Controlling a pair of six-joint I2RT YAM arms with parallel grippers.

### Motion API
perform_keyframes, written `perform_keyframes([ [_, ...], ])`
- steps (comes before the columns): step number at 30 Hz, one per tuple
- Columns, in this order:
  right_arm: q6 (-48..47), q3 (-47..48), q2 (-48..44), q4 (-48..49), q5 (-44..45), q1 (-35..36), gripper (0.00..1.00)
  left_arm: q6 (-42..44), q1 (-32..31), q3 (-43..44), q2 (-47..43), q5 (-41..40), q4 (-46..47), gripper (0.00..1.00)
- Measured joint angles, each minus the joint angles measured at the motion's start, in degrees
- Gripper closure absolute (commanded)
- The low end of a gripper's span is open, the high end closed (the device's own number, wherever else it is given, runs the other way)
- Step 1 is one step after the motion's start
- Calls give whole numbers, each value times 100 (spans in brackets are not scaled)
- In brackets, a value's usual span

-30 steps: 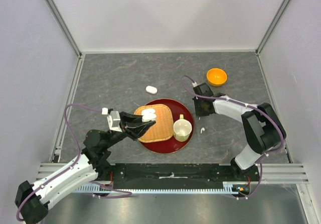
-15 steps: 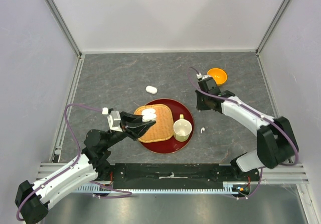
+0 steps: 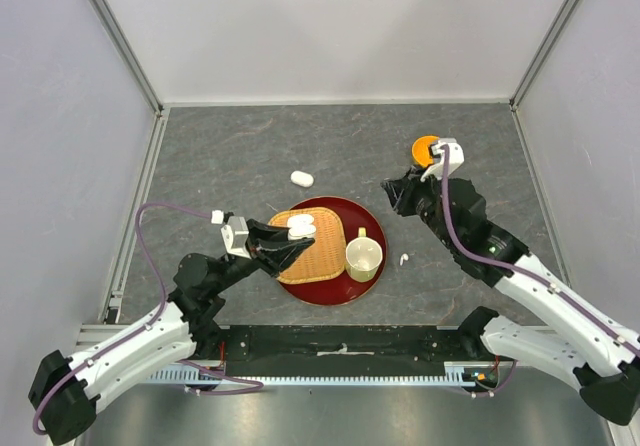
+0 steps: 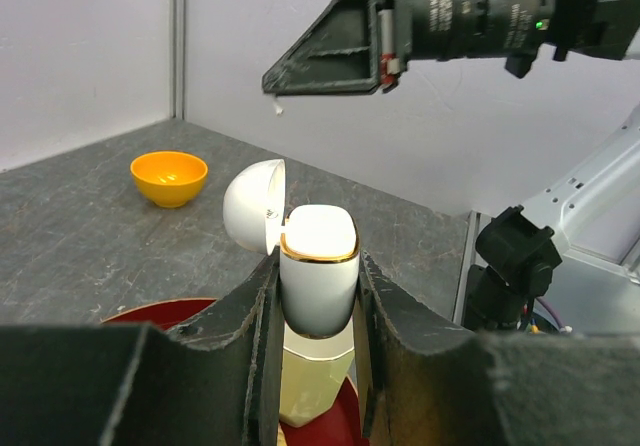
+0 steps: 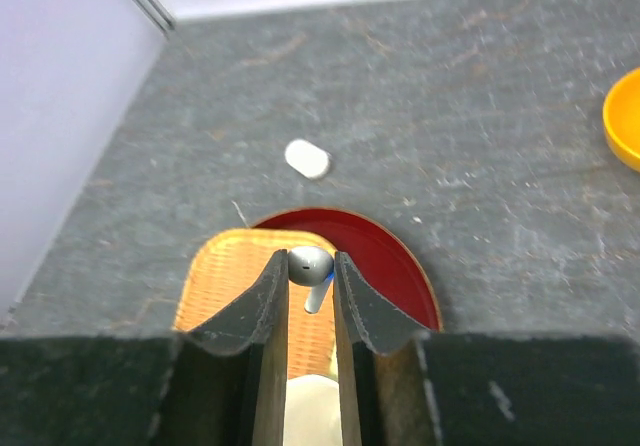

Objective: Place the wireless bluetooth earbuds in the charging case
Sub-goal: Pick up the earbud from the center of the board, then place the earbud in the charging case.

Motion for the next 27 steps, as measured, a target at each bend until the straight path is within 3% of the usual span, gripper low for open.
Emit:
perform_keyframes([
  [12,-116,-155,-555,1137,411,1307,100,2,0,2,358,-31,308,98],
  [27,-695,-103,380,1941,1528,3314,100,387,-9,2,295,-39,404,98],
])
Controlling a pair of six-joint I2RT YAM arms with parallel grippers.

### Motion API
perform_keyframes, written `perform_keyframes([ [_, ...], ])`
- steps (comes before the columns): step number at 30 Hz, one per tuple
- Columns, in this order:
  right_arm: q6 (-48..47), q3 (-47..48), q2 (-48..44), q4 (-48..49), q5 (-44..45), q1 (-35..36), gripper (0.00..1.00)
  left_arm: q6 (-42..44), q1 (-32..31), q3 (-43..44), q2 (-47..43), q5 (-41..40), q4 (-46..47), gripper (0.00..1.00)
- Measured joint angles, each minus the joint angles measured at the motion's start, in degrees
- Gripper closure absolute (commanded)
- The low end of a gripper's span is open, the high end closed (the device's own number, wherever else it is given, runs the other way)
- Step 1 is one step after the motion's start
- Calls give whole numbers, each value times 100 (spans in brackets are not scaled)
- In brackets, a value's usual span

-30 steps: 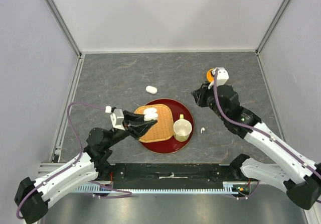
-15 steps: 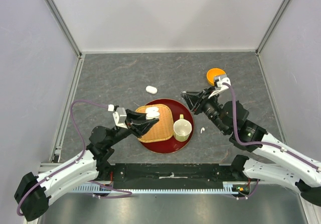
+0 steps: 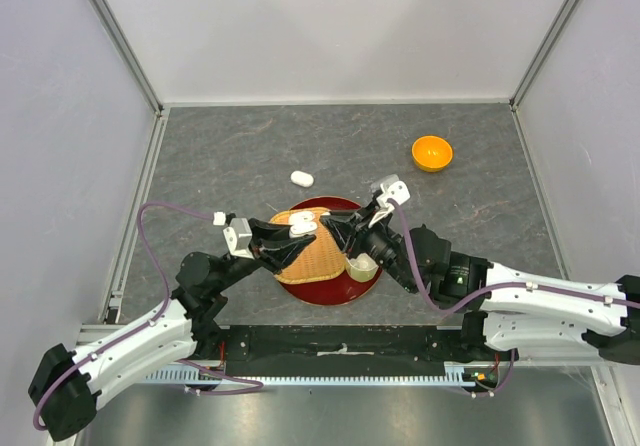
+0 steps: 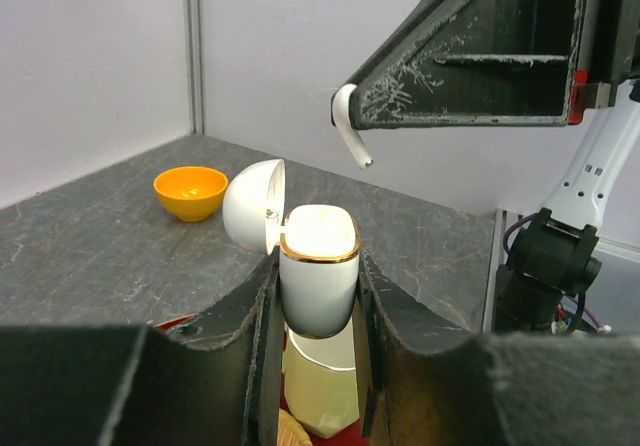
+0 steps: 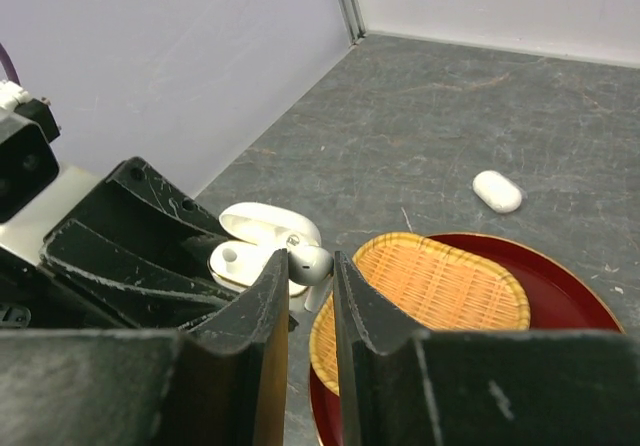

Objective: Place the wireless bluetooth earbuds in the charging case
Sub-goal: Place the earbud in the charging case.

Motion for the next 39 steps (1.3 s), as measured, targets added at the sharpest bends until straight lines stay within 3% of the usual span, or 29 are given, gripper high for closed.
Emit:
perform_keyframes([
  [13,-212,212,431,507,404,306,100,409,-57,0,-37,-164,-28,98],
  [39,-470,212,868,852,638,376,100,415,-92,0,-101,-190,-42,98],
])
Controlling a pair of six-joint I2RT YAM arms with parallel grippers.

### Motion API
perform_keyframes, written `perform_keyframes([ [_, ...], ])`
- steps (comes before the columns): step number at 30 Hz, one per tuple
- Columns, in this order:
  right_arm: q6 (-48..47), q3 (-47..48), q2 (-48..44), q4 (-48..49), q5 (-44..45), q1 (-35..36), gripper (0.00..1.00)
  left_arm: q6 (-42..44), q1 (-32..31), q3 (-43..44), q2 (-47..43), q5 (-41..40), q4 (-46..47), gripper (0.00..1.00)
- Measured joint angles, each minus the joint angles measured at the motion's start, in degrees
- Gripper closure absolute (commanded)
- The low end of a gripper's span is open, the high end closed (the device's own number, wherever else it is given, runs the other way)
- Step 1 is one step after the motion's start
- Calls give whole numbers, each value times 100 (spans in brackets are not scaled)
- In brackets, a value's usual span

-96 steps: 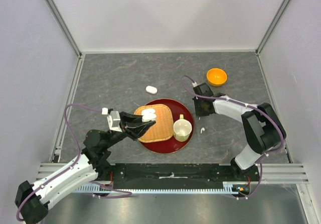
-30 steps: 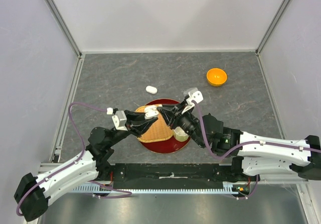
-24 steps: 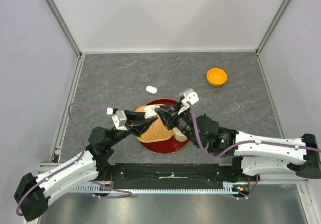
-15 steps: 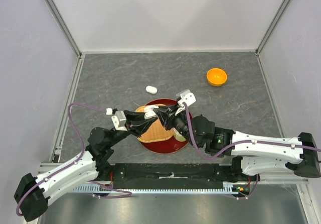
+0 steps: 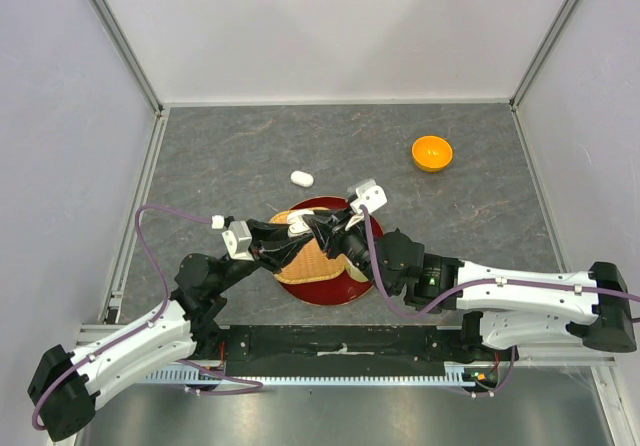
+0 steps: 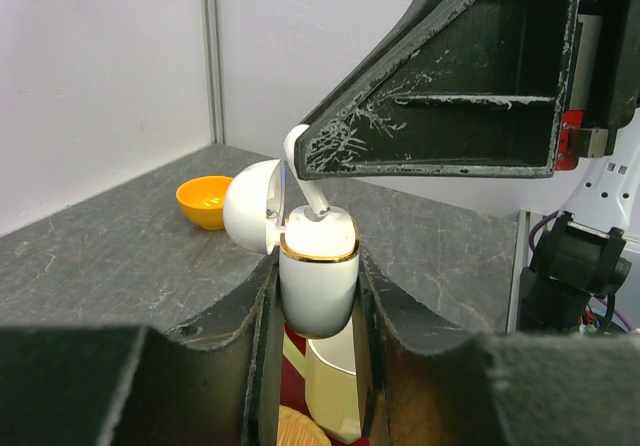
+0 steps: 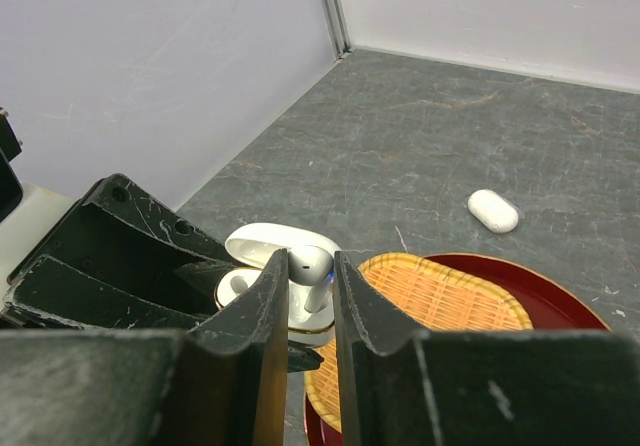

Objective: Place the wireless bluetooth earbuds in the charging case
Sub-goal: Place the earbud in the charging case.

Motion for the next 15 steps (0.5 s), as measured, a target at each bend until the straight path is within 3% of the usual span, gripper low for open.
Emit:
perform_keyframes([
  [15,-203,0,46,44,7,42,100,-37,-4,0,-66,-9,-9,98],
])
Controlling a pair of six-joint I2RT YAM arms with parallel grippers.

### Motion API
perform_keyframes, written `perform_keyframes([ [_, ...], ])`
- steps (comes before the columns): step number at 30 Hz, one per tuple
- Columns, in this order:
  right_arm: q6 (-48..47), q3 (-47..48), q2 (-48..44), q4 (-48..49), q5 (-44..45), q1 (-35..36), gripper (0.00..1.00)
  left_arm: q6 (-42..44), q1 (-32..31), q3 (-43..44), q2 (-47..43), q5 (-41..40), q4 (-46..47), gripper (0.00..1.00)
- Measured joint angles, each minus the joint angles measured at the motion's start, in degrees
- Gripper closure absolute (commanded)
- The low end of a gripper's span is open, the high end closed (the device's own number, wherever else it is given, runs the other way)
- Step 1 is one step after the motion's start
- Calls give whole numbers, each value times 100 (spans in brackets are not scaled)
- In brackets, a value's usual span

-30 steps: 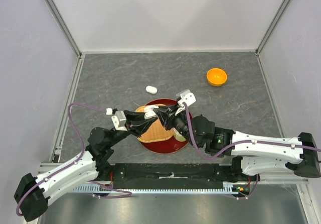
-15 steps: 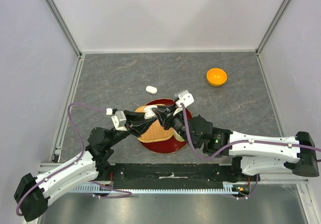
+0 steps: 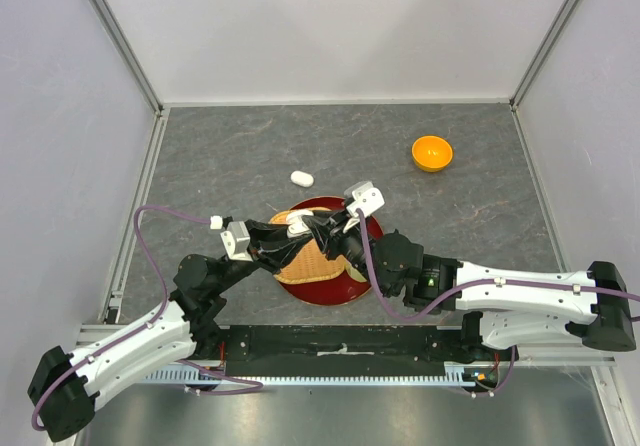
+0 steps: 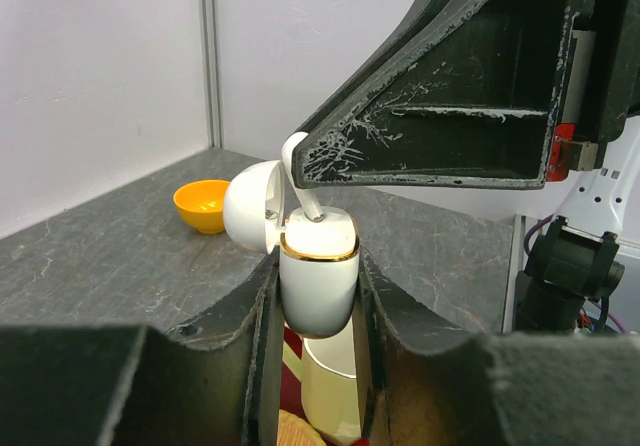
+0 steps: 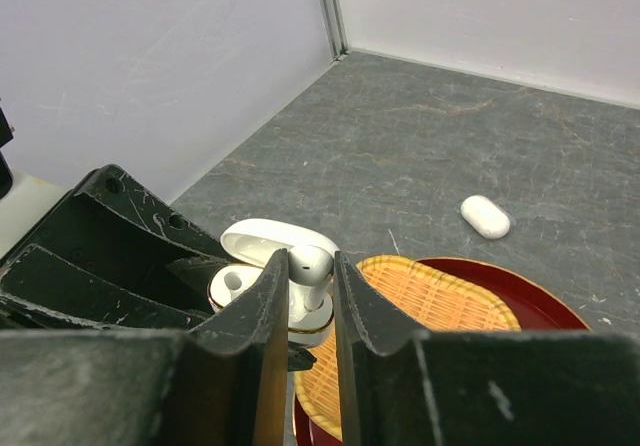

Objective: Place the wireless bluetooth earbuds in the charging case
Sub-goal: Place the earbud in the charging case.

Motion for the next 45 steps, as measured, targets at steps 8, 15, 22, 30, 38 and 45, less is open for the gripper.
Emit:
perform_keyframes([
  [8,-216,0,4,7,-4,72,100,-48,-26,0,-4,-90,-22,98],
  [15,-258,2,4,4,55,111,100,-79,-46,0,-9,-212,-52,98],
  [22,-306,26,33,-26,83,212,100,-81,-46,0,-26,-321,-111,98],
  [30,-402,74,87,-63,256,254,100,-81,-46,0,-28,-291,-146,98],
  [38,-540,210,90,-181,363,286,100,-76,-44,0,-96,-225,-144,98],
  [45,-636,247,90,-328,393,286,100,-74,-44,0,-118,-94,-144,98],
])
